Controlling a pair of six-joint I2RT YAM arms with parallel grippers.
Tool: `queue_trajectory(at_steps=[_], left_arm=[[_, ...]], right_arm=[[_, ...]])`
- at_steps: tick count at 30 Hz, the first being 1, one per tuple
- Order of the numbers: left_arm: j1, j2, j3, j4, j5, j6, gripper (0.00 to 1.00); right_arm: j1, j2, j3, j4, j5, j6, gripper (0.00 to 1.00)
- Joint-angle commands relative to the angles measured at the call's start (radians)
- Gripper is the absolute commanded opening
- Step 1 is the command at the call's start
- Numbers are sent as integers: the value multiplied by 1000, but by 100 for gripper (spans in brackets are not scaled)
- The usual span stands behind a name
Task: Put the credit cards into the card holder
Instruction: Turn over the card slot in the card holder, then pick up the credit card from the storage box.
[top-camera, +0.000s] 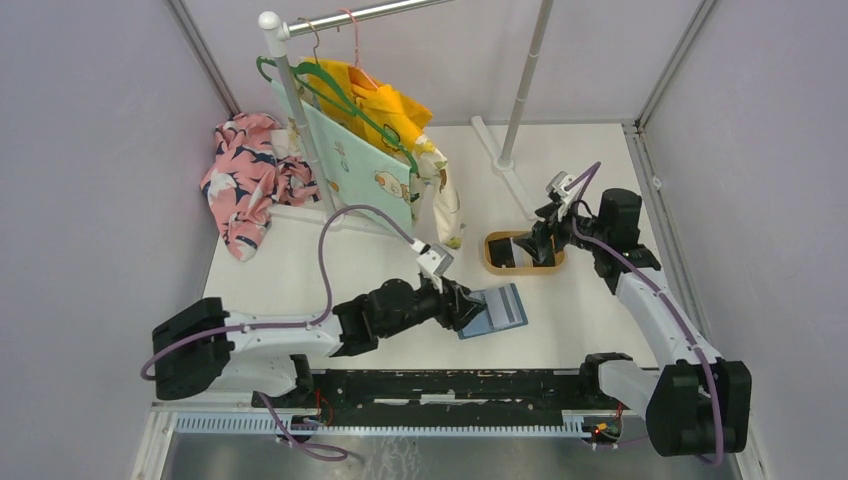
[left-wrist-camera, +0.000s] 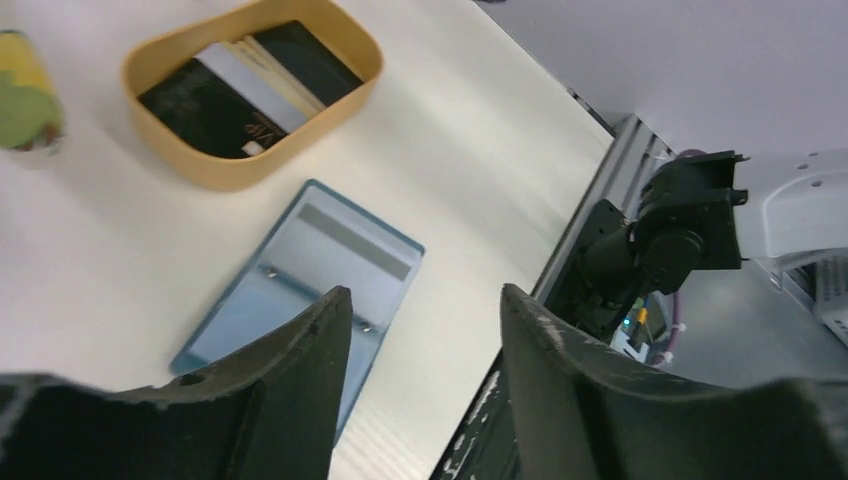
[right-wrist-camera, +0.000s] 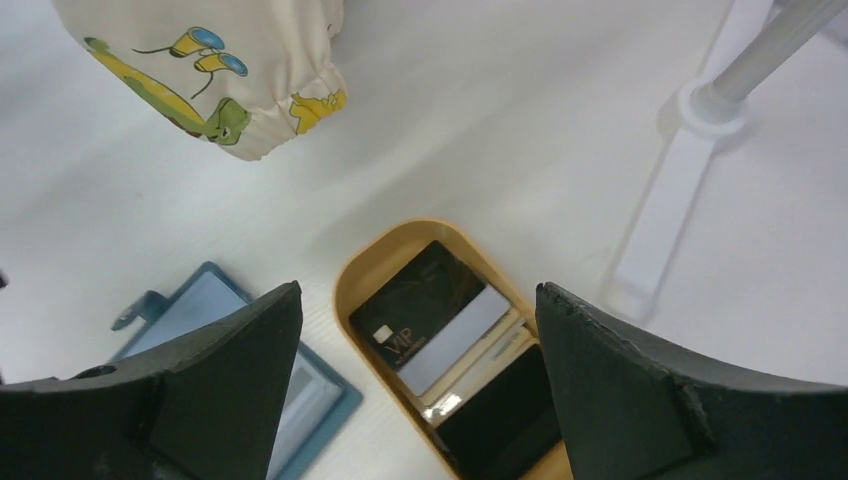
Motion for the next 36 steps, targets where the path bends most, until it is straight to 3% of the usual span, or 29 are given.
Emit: queue_trajectory(at_steps=[1, 4, 9, 16, 24, 28, 36], left_arm=[[1, -139, -95, -10, -160, 106, 70], [3, -158, -128, -40, -237, 77, 97], [14, -73, -106, -45, -199, 18, 100], [99, 61, -61, -29, -95, -65, 94], [224, 219, 11, 22, 83, -148, 79], [239, 294, 77, -31, 62, -147, 68], [256, 425, 216, -142, -28, -105, 62]], right_arm=[[-1, 49, -83, 212, -8, 275, 90], [-1, 130, -76, 230, 35, 327, 86], [-1, 291, -7, 206, 59, 406, 76], [3, 394, 20, 187, 160, 477, 70], [63, 456, 52, 138, 264, 479, 70], [64, 473, 44, 145, 284, 510, 70], [65, 501, 16, 186, 191, 601, 66]])
